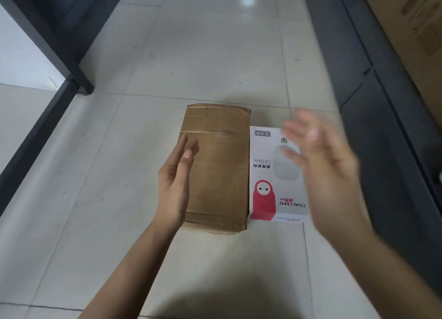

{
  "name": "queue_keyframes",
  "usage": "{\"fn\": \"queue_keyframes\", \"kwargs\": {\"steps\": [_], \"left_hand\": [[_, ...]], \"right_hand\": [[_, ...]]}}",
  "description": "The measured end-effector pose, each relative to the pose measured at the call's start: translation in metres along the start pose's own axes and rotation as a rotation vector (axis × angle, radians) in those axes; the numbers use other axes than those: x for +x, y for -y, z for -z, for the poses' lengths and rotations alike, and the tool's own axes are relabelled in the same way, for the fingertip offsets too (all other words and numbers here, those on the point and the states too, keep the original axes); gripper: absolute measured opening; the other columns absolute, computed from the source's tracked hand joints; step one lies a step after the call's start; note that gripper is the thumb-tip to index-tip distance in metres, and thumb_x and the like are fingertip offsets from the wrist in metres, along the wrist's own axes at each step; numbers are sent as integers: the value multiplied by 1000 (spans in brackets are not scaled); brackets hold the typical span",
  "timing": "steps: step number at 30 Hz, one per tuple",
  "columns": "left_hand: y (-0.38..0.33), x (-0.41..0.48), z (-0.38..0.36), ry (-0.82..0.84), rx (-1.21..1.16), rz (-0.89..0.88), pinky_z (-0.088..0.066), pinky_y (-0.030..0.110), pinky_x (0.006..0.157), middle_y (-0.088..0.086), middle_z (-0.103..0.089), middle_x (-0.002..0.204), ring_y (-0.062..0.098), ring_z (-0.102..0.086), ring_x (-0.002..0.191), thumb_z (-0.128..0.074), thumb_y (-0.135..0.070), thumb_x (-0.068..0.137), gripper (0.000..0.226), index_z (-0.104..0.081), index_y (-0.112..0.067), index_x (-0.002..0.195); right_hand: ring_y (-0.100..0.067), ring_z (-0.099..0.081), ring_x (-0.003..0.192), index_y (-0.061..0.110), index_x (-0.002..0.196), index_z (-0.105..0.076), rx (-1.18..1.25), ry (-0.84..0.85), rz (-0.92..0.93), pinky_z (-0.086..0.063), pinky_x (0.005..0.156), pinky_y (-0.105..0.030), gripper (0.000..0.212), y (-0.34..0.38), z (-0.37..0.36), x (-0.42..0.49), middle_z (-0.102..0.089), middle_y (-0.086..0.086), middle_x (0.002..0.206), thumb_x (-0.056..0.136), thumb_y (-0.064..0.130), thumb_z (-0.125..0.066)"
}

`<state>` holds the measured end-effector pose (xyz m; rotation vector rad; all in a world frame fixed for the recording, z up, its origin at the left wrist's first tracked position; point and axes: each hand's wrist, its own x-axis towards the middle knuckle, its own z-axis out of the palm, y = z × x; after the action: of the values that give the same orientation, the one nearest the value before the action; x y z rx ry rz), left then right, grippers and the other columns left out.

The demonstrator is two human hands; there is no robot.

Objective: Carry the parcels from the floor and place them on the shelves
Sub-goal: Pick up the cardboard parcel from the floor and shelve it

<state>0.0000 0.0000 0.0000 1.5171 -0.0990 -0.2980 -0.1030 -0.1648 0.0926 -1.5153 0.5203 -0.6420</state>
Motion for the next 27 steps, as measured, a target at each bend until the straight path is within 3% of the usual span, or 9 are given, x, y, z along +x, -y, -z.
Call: {"fn": "queue_keyframes", "kwargs": {"steps": [5,8,10,12,15,17,20,24,27], "left_hand": [[21,3,8,-3,95,29,-38,34,115,0,-59,142,6,-51,133,-47,-29,102,46,-44,-19,146],[31,5,8,30,174,53,-37,4,102,-5,-54,146,-17,-49,120,-46,-26,102,46,-43,-21,148],[36,8,7,39,215,67,-34,-8,88,-5,-51,148,-23,-47,115,-46,-26,102,47,-41,-20,149],[39,11,9,35,240,69,-34,-7,91,-2,-49,150,-8,-45,127,-47,-24,102,49,-39,-18,150],[42,17,20,13,273,30,-35,13,109,1,-45,153,7,-42,139,-50,-19,100,52,-36,-16,150],[43,22,26,1,338,5,-33,16,110,-4,-43,153,6,-40,140,-51,-20,100,53,-35,-18,151],[46,28,28,24,384,16,-32,3,103,-14,-42,147,-2,-39,135,-52,-21,100,53,-36,-19,151],[49,30,24,72,413,49,-33,25,113,-10,-46,148,4,-42,136,-55,-37,89,60,-44,-23,146],[47,33,26,50,381,42,-37,13,103,-12,-55,135,-11,-51,119,-55,-38,85,55,-54,-26,139]], "right_hand": [[-12,-48,132,26,139,-40,-97,230,-351,-36,114,-40,40,-81,-27,-14,-49,-2,144,100,21,-44],[-4,-34,137,27,147,-28,-150,315,-427,-26,116,-28,48,-102,-36,-21,-34,3,154,102,18,-40],[-6,-22,145,34,148,-24,-208,327,-434,-20,120,-32,50,-112,-40,-21,-24,8,159,103,21,-40],[-5,-11,148,37,148,-22,-277,319,-409,-15,122,-37,52,-117,-42,-21,-15,15,159,102,21,-40],[6,-5,137,32,150,-18,-335,296,-391,-11,118,-27,55,-118,-42,-18,-12,27,143,102,15,-40],[5,-6,138,30,151,-15,-319,294,-409,-10,120,-30,56,-122,-40,-13,-12,24,147,103,15,-39],[-5,-22,142,29,150,-19,-240,279,-464,-21,119,-32,54,-132,-37,-9,-27,17,150,102,13,-39],[-2,-36,132,58,123,-34,-228,277,-384,-31,114,-31,50,-133,-35,-10,-39,34,127,101,13,-43],[-1,-40,134,45,135,-39,-155,302,-306,-32,116,-39,44,-126,-34,-7,-44,20,144,100,19,-45]]}}
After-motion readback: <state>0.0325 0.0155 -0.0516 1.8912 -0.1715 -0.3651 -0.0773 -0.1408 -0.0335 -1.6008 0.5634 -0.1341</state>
